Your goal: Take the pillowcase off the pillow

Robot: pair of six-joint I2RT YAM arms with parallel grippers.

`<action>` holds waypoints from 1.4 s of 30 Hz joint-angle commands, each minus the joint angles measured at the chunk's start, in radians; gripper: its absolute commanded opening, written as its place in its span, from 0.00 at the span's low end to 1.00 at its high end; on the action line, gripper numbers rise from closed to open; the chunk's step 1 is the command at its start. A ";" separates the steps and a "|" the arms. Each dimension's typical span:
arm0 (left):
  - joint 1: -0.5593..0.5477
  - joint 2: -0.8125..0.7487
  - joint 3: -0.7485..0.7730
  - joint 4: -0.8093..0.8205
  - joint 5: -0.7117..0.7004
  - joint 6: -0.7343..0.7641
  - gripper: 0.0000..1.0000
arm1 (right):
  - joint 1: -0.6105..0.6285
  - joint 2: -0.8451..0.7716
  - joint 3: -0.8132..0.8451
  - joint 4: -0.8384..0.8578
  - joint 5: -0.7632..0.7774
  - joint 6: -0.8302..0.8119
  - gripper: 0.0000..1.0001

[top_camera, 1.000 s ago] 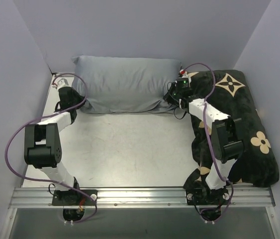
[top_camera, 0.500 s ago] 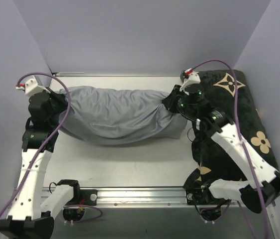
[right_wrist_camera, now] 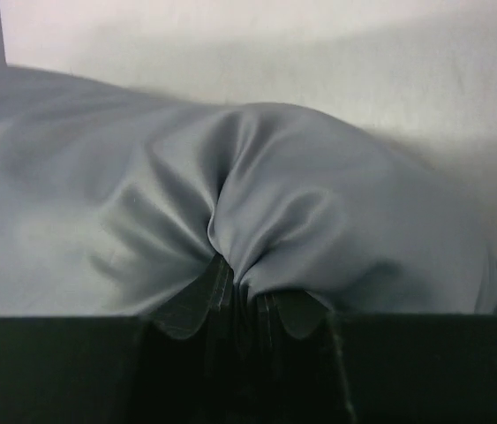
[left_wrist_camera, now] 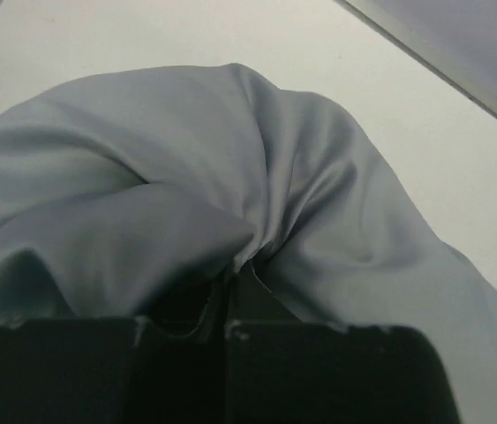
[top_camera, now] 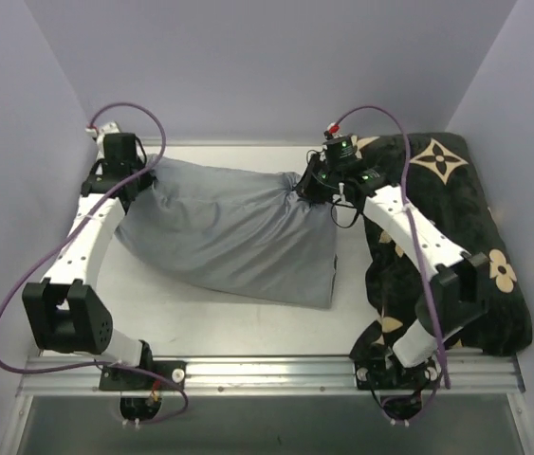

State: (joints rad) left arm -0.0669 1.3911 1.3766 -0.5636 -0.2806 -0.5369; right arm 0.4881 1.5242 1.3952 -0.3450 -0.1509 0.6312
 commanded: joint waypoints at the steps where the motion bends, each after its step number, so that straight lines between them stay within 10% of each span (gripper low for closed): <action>1: -0.010 0.132 0.021 0.037 0.083 -0.038 0.00 | -0.083 0.257 0.123 0.041 -0.185 0.061 0.00; 6: -0.001 0.282 0.113 0.036 0.098 -0.032 0.01 | -0.094 0.456 0.261 0.044 -0.188 0.099 0.11; 11: -0.002 0.252 0.139 0.105 0.139 0.018 0.62 | -0.098 0.519 0.315 0.035 -0.188 0.120 0.25; 15: -0.034 0.184 0.162 0.149 0.146 0.099 0.87 | -0.094 0.550 0.288 0.046 -0.194 0.143 0.30; 31: -0.220 -0.101 -0.002 0.145 -0.074 0.181 0.97 | -0.085 0.536 0.165 0.138 -0.173 0.266 0.62; 42: -0.741 -0.152 -0.232 0.125 -0.391 0.094 0.97 | -0.106 0.369 0.122 0.170 -0.142 0.210 0.89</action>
State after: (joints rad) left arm -0.7341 1.2457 1.1492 -0.4362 -0.5106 -0.4046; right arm 0.3916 1.9942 1.5051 -0.1684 -0.3038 0.8787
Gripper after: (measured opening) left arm 0.971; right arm 0.877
